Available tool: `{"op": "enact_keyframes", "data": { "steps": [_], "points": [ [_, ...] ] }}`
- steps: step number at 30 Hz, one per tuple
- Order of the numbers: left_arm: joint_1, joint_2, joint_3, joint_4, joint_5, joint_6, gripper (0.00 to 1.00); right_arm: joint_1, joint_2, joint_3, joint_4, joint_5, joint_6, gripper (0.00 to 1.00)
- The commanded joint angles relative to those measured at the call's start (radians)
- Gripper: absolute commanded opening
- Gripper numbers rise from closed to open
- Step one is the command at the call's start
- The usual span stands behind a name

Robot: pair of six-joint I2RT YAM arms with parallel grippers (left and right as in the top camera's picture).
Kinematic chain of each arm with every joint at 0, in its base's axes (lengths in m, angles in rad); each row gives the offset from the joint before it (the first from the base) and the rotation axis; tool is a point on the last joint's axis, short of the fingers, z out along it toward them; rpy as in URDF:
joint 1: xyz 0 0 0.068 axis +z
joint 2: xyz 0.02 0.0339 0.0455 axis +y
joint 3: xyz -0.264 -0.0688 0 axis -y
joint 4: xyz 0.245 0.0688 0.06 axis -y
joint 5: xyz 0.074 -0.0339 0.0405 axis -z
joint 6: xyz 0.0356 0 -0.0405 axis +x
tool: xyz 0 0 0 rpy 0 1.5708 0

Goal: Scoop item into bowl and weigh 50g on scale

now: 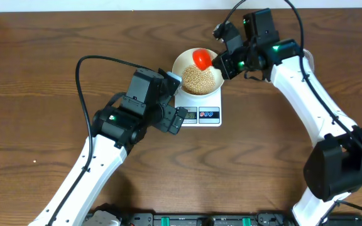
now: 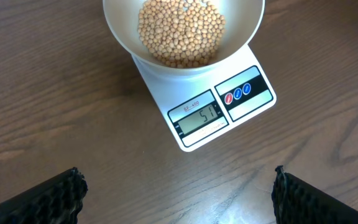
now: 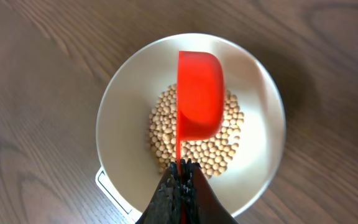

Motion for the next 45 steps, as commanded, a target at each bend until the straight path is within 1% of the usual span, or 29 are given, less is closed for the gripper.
{"op": "enact_keyframes", "data": {
  "steps": [1,10,16,34,45],
  "points": [
    [0.003,-0.002,-0.004,-0.002,0.005,0.01,0.97,0.026,0.049,0.0,-0.001,0.064,-0.016,0.01],
    [0.003,-0.002,-0.004,-0.002,0.005,0.01,0.98,0.095,0.119,-0.002,0.002,0.201,-0.038,0.01],
    [0.003,-0.002,-0.004,-0.002,0.005,0.01,0.97,0.117,0.122,-0.002,0.006,0.207,-0.038,0.01],
    [0.003,-0.002,-0.004,-0.002,0.005,0.01,0.97,0.109,0.122,-0.001,-0.035,0.059,-0.026,0.01],
    [0.003,-0.002,-0.004,-0.002,0.005,0.01,0.97,0.03,0.122,-0.001,-0.031,-0.052,0.081,0.01]
  ]
}}
